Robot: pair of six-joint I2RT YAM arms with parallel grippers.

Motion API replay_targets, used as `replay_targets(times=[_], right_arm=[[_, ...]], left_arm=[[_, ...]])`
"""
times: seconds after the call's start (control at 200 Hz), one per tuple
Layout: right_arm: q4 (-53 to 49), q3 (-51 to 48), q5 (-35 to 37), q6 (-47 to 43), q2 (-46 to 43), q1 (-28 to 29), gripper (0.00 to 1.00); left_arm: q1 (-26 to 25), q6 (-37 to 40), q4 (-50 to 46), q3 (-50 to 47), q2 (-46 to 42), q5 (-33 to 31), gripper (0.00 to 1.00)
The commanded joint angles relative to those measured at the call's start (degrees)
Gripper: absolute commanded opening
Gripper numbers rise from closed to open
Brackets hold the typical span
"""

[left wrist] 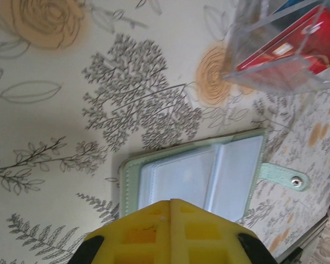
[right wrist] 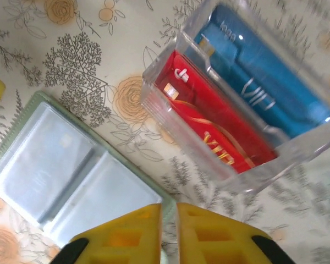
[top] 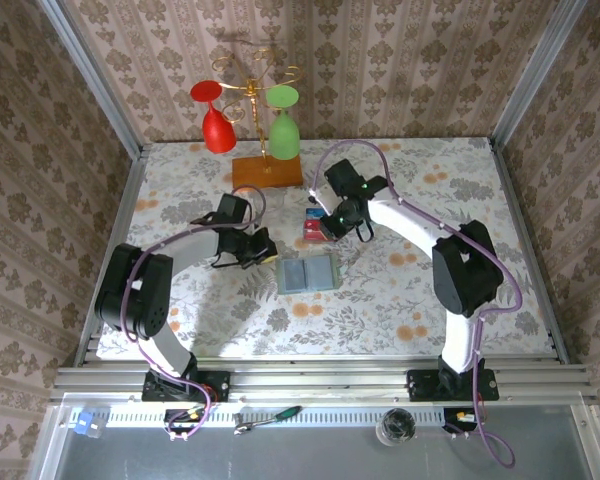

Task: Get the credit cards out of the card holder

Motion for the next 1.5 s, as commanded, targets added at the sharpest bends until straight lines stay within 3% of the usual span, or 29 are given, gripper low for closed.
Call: replay_targets(times=[0.0,0.175,0.43,0.805,1.27,1.495], right_arm=[[8.55,-5.27,-2.88,17.73,-3.88,0.38,0.1],[15.98,-13.08,-6.21,28.9,-8.09,1.85,0.1],[16.64,-15.62,-12.71,38.64,-7.8,2.83,0.08],[18.62,-15.88,-17.07,40.77,-5.37,4.16,0.24],[17.84,-15.59,-17.14,42.68,-3.49,5.31,0.26],[22.2,-17.47,-19.89,47.03,-2.6,5.98,0.3]], left_arm=[[-1.0,-1.09,1.84,-2.12,-1.37,-0.93,0.03],[-2.88,-2.34,3.7,-4.48,-1.21,-1.19,0.03],[-5.05,-4.36,5.74,-7.98,-2.4,-3.12,0.02],[-5.41,-4.55,5.71,-9.77,-4.76,-4.44,0.0],[-5.67,-5.68,6.53,-10.79,-2.74,-4.36,0.0],[-5.74,-5.7,6.8,-10.18,-2.07,-5.43,0.0]])
